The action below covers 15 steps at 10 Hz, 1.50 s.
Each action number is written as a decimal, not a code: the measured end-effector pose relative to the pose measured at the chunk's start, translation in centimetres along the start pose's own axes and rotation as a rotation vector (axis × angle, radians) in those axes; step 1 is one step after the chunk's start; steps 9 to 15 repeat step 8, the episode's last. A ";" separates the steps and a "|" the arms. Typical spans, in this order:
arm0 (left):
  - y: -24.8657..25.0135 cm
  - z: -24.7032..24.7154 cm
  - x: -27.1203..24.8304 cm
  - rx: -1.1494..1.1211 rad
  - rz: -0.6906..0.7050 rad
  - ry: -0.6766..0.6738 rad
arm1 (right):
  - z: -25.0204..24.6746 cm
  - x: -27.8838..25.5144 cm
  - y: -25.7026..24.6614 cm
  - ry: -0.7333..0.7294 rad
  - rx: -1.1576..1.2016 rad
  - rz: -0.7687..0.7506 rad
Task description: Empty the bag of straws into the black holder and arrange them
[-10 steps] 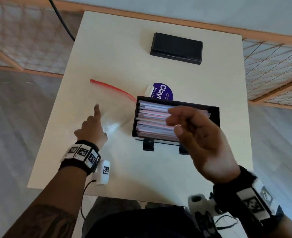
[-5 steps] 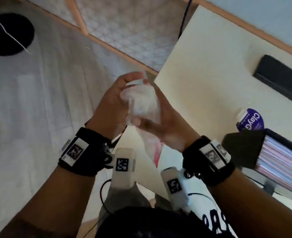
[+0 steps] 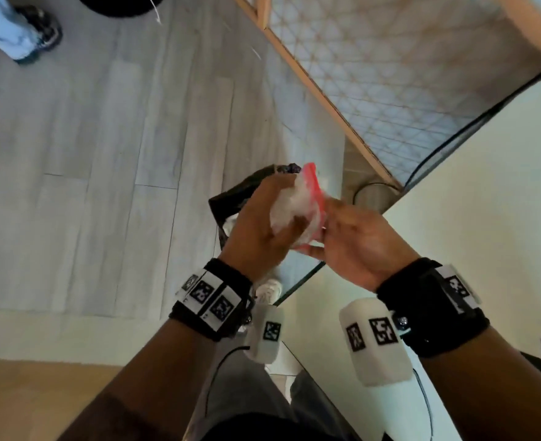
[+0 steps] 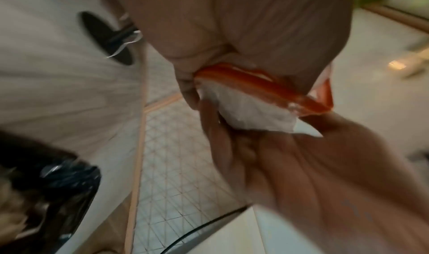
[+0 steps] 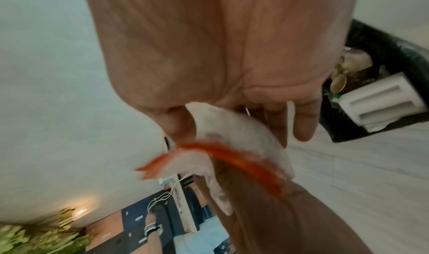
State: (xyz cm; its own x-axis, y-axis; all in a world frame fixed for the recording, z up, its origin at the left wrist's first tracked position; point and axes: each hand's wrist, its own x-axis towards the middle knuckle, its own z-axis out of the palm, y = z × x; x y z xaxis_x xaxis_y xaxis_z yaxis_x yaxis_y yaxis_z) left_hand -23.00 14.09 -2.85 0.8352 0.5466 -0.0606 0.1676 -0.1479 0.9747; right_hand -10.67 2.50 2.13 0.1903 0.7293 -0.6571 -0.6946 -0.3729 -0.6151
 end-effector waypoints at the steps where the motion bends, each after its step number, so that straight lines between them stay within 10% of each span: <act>1: -4.5 -0.5 1.8 0.016 -0.220 0.060 | -2.3 -0.6 1.4 0.177 -0.169 0.045; 3: -14.8 1.4 6.6 0.053 -0.590 -0.018 | -6.5 -5.7 4.1 0.288 -0.300 0.064; 6: -26.8 3.2 7.2 0.607 -0.751 -0.278 | -9.2 -10.1 7.2 0.416 -0.269 0.193; 8: -28.6 1.1 0.2 0.652 -0.922 -0.430 | -9.2 -10.5 8.1 0.397 -0.259 0.207; 15: -28.6 1.1 0.2 0.652 -0.922 -0.430 | -9.2 -10.5 8.1 0.397 -0.259 0.207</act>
